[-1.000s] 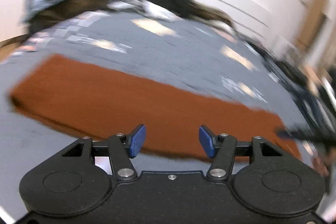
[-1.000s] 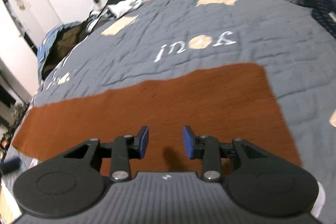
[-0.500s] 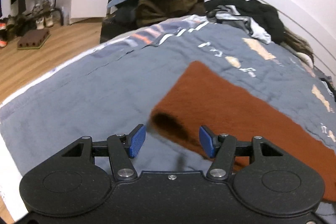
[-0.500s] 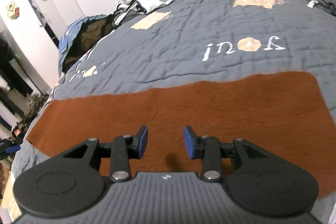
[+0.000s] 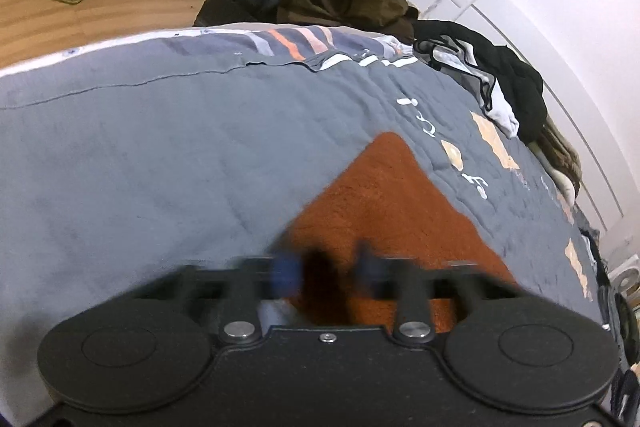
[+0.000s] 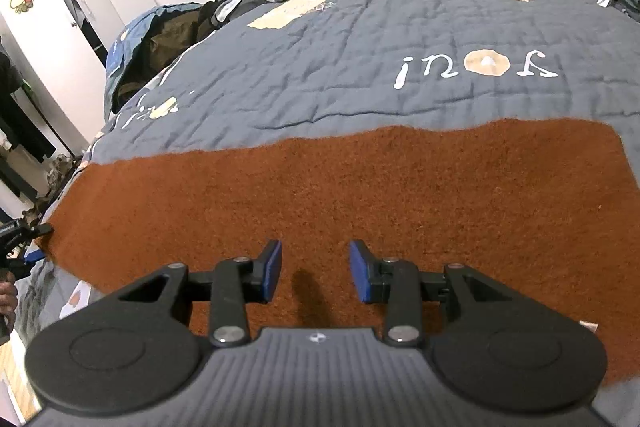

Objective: Fold clothes

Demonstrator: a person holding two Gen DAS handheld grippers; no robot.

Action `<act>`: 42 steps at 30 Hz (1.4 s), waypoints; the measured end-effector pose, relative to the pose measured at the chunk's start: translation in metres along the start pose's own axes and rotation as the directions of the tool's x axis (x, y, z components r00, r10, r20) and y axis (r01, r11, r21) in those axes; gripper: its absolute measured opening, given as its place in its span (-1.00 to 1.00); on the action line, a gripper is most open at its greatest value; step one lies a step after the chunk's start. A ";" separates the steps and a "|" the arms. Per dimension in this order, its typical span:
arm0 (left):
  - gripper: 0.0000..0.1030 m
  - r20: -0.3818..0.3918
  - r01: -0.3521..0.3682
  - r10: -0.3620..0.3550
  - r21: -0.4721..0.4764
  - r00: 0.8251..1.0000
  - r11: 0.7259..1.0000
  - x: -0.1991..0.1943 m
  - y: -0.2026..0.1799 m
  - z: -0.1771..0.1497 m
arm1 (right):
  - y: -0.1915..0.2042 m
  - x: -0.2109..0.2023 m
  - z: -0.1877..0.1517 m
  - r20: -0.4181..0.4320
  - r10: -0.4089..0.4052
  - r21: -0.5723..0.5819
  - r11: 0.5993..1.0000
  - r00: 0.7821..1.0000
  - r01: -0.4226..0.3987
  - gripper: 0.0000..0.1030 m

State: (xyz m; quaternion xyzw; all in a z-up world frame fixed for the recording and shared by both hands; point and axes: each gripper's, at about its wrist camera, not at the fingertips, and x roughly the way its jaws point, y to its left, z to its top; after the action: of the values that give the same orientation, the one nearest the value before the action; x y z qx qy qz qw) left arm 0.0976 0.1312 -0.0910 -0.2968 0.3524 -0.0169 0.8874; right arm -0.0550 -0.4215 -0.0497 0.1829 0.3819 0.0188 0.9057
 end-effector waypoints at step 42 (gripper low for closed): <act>-0.81 -0.060 0.148 -0.140 0.593 0.988 0.791 -0.026 -0.216 -0.068 | 0.091 -0.041 0.002 -0.019 0.383 -0.189 0.906 0.924 -0.379 -0.29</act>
State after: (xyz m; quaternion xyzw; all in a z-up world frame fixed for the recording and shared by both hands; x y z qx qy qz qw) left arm 0.0737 -0.0757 0.0025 -0.0290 0.3112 -0.1962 0.9294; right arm -0.0732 -0.3440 0.0112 0.1675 0.3268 0.2297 0.9014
